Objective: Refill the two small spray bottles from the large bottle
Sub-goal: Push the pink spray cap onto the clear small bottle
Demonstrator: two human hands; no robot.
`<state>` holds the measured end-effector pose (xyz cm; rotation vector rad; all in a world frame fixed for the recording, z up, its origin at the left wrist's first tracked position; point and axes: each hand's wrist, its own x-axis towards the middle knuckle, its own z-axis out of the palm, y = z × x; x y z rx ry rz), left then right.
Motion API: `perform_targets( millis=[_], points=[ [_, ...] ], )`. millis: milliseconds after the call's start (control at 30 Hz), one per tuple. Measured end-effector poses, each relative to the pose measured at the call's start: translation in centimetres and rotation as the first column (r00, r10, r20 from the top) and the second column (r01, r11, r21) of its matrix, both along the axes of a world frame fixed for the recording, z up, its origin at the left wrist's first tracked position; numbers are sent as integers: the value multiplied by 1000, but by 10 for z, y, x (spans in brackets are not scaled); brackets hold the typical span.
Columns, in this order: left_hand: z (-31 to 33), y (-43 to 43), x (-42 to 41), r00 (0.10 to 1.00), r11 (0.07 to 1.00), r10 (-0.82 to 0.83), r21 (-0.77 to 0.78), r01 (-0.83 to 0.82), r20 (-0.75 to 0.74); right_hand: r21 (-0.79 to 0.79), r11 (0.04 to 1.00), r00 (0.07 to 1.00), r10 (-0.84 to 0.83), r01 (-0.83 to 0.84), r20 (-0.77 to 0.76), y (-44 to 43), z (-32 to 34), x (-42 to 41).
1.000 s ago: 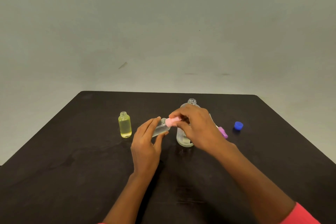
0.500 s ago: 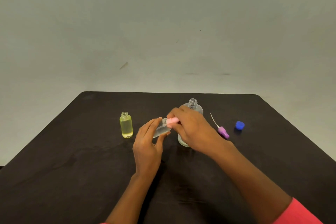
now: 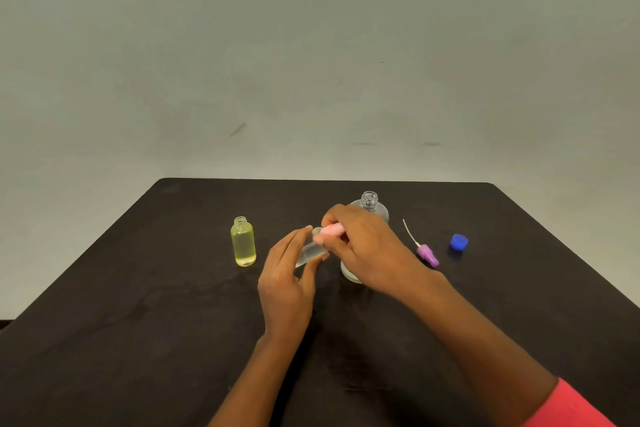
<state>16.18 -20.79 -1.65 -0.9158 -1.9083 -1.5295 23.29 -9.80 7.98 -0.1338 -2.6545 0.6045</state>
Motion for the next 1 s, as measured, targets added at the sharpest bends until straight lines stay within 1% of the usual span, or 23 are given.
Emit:
perform_targets(
  millis=[67,167,300,367,433,500,567,633,700,800,900,1000],
  points=[
    [1,-1,-2,999,1000,-30,11,30,20,31,998,999,51,-51,9,3,-2,3],
    [-2,0,-3,998,999,-48,-1,48,29,4,1000,1000,18,-18,-21,2,-6,2],
    [-4,0,-2,995,998,-55,-16,57,85,-37,999,999,-33,32,-30,-3,-8,-3],
    [-4,0,-2,985,998,-54,-8,56,161,-74,997,997,-42,37,-61,-6,-12,-5],
    [-5,1,-4,952,999,-50,7,51,302,-129,991,997,-33,23,-76,-10,-16,-8],
    [-10,2,-9,912,999,-48,20,44,407,-156,988,999,-18,14,-27,-11,-20,-10],
    [-15,2,-15,879,997,-71,49,54,471,-117,993,998,26,-20,49,-11,-22,-9],
    [-17,3,-20,853,995,-93,79,61,514,-70,994,994,91,-88,54,-9,-25,-6],
    [-17,5,-22,851,995,-86,81,51,519,-56,992,993,113,-114,-25,-6,-27,-1],
    [-14,9,-22,855,999,-38,49,14,516,-139,988,971,27,-62,-236,6,-27,7],
    [-13,14,-24,818,999,-23,43,-2,575,-189,982,919,-100,28,-381,20,-26,14],
    [-16,18,-29,809,1000,10,-3,-10,588,-208,973,838,-192,96,-510,33,-25,19]
  ],
)
